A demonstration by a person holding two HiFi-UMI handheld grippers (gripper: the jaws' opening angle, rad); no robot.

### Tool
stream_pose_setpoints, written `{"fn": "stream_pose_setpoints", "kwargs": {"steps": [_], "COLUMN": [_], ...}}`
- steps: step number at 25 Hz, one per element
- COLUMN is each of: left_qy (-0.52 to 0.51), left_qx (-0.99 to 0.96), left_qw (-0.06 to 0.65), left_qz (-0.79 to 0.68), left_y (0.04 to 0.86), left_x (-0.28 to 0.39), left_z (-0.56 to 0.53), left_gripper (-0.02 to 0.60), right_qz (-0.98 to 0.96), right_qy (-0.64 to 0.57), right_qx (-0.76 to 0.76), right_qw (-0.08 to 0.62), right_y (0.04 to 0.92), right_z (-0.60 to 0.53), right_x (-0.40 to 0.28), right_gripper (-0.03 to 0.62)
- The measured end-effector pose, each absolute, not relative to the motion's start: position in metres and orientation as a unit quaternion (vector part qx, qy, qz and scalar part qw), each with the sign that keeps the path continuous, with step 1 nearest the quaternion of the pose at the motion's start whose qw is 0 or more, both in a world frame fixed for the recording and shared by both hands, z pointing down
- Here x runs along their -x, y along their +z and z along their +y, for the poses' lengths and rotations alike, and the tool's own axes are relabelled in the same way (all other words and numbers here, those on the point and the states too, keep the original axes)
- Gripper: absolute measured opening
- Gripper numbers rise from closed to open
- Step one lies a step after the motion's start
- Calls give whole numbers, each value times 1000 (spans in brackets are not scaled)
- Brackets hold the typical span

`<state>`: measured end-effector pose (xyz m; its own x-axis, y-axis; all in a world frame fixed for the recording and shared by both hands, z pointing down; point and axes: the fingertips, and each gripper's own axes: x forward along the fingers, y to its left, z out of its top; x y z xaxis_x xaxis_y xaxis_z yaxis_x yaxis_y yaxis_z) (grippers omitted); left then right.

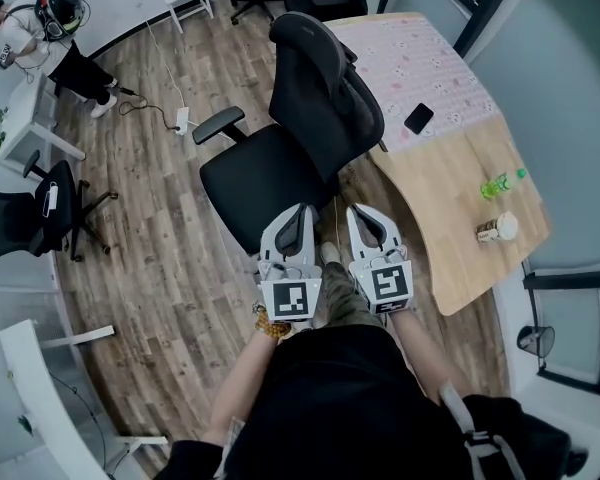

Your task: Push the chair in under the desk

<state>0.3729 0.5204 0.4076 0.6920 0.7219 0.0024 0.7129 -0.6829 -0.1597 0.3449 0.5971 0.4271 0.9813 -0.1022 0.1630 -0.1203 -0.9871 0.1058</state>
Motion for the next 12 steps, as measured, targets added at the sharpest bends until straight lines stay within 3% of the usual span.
{"fn": "stream_pose_setpoints", "kwargs": {"steps": [12], "left_qy": [31], "left_qx": [919], "left_qw": [79], "left_qz": [-385], "left_y": [407], "left_x": [-460], "left_z": [593], "left_gripper": [20], "right_qz": [-75], "right_qy": [112], "right_qx": [-990], "right_qw": [44], "right_y": [448], "right_z": [670], "right_x": [-432], "right_gripper": [2]}}
